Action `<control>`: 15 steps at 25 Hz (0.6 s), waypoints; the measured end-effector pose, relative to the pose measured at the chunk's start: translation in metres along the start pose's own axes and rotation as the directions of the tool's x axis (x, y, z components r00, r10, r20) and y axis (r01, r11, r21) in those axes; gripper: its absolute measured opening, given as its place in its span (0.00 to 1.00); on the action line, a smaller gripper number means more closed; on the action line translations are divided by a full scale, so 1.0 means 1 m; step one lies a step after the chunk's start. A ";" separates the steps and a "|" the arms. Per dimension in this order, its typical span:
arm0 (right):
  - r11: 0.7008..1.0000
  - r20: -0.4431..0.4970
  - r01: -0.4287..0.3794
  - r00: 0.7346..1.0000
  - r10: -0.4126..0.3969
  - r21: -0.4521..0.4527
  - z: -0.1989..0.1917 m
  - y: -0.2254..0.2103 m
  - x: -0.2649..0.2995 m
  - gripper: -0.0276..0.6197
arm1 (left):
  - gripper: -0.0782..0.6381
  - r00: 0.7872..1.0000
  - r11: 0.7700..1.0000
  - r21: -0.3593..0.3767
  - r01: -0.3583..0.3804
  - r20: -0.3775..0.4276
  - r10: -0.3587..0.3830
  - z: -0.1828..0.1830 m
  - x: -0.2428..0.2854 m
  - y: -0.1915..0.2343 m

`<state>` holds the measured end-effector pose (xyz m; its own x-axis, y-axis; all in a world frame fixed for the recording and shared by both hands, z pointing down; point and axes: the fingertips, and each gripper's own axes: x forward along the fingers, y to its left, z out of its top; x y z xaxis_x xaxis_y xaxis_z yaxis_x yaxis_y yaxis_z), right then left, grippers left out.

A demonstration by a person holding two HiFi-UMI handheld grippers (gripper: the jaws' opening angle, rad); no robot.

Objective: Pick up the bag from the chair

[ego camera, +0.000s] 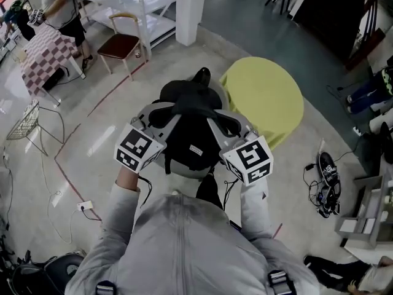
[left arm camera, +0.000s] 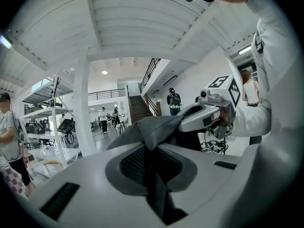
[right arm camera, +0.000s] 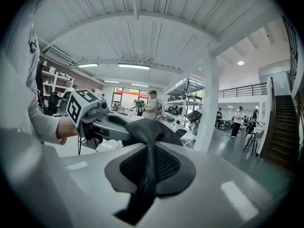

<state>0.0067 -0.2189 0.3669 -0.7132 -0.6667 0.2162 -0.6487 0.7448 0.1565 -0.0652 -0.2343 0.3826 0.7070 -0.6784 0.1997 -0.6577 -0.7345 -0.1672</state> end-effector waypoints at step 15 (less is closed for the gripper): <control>1.000 -0.036 -0.026 0.999 0.025 -0.004 -0.013 -0.011 0.011 0.10 | 0.16 0.999 0.999 -0.044 -0.032 -0.038 0.030 -0.013 0.014 0.006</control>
<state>0.0090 -0.2336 0.3797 -0.7194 -0.6461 0.2549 -0.6293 0.7617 0.1543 -0.0629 -0.2479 0.3972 0.6764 -0.6993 0.2312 -0.6906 -0.7113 -0.1312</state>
